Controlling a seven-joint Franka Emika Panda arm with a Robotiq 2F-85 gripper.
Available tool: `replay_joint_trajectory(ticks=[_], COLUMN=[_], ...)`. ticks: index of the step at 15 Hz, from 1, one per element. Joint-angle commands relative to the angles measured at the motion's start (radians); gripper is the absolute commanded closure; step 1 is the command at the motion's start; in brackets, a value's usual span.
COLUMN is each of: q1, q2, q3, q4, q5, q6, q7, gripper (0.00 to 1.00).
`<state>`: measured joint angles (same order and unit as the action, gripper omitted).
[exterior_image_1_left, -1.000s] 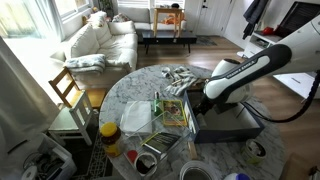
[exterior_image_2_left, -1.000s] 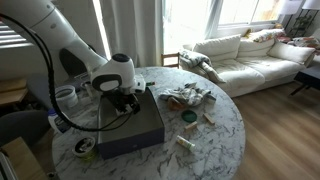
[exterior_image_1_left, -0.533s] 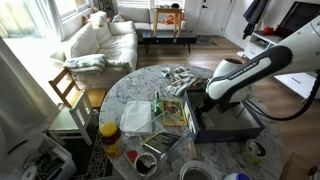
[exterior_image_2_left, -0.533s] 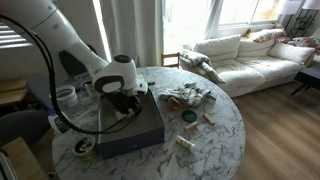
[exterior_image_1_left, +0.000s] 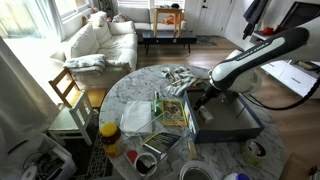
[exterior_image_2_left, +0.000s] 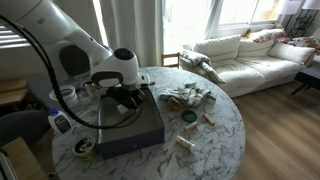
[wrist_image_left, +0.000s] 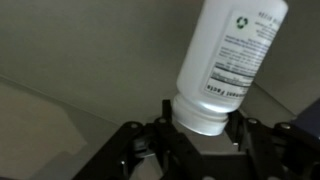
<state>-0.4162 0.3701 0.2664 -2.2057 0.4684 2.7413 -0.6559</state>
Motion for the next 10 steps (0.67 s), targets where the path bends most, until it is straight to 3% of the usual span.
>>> replay_joint_trajectory(ticks=[1, 2, 3, 4, 5, 8, 9, 10], q1=[-0.211, -0.274, -0.288, -0.204, -0.139, -0.128, -0.127, -0.233], q2=[-0.033, -0.028, -0.024, -0.047, -0.037, -0.039, -0.039, -0.003], q3=[0.23, 0.297, 0.303, 0.208, 0.158, 0.128, 0.127, 0.24], q4=[-0.024, -0.018, -0.023, -0.022, 0.007, 0.006, 0.006, 0.013], q5=[0.144, 0.175, 0.232, 0.309, 0.268, 0.332, 0.333, 0.345], q6=[0.014, 0.013, 0.016, -0.011, -0.02, -0.023, -0.023, 0.031], q7=[-0.27, -0.343, -0.414, -0.433, -0.379, -0.444, -0.444, -0.481], gripper=[0.74, 0.74, 0.74, 0.74, 0.49, 0.49, 0.74, 0.74])
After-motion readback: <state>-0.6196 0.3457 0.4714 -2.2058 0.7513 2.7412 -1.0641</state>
